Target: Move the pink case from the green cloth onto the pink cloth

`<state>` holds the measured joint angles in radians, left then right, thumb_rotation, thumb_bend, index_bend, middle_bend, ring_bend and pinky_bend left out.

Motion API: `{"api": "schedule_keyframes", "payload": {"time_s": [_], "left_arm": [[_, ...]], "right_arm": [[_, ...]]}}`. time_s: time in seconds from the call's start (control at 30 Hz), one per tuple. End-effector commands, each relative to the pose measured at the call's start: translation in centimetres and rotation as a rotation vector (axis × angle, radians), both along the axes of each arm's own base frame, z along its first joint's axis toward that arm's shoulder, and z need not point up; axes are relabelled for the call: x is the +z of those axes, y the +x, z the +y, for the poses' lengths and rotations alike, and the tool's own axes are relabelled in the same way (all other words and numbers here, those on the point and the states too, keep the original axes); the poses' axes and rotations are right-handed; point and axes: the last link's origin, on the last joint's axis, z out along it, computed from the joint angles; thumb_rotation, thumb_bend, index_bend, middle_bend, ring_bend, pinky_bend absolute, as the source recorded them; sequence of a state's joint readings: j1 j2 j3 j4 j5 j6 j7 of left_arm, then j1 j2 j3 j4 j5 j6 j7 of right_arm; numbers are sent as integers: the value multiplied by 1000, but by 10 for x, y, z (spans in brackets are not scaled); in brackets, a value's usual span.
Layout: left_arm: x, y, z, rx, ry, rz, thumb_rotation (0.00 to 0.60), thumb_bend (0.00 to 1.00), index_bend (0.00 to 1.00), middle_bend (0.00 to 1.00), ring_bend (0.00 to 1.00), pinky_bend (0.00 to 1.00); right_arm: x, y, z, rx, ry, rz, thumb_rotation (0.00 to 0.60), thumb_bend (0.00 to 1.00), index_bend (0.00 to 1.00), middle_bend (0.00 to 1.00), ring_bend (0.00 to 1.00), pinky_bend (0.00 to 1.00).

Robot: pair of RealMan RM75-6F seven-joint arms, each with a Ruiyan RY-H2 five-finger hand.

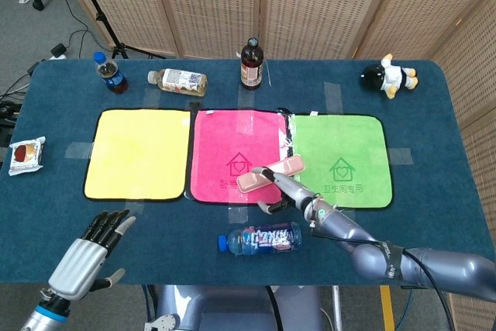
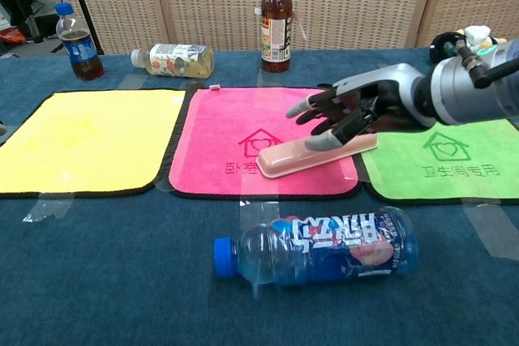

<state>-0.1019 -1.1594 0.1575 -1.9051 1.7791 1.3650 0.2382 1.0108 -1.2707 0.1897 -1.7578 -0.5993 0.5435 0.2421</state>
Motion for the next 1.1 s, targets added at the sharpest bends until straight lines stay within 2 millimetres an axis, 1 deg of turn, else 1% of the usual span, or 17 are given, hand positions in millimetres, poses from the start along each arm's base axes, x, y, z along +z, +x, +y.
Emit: {"api": "schedule_keyframes", "payload": {"time_s": [0.03,0.23,0.43,0.57,0.83,1.1], "left_arm": [[-1,0,0,0,-2,1,600,209,0,0,0,21],[-1,1,-1,-2,-3,3,600,209,0,0,0,21],[-3,1,-2,-5,-12,7,600,209,0,0,0,21],[-4,3,-2,-9,-13,6,600,209,0,0,0,22],[-4,3,-3,-10,-14,5,600,209,0,0,0,21],[-3,3,-4,-10,-12,0,600,209,0,0,0,21]], "right_arm": [[13,-9,-5,-21,-27,19,600,517,55,0,0,0],[25,-33,-10,-78,-50,44,600,517,55,0,0,0],[27,-60,-4,-143,-41,50,600,517,55,0,0,0],[26,-63,-3,-140,-40,45,600,517,55,0,0,0],[26,-62,0,-124,-33,37,600,517,55,0,0,0],[15,-57,5,-114,-2,25,600,517,55,0,0,0]]}}
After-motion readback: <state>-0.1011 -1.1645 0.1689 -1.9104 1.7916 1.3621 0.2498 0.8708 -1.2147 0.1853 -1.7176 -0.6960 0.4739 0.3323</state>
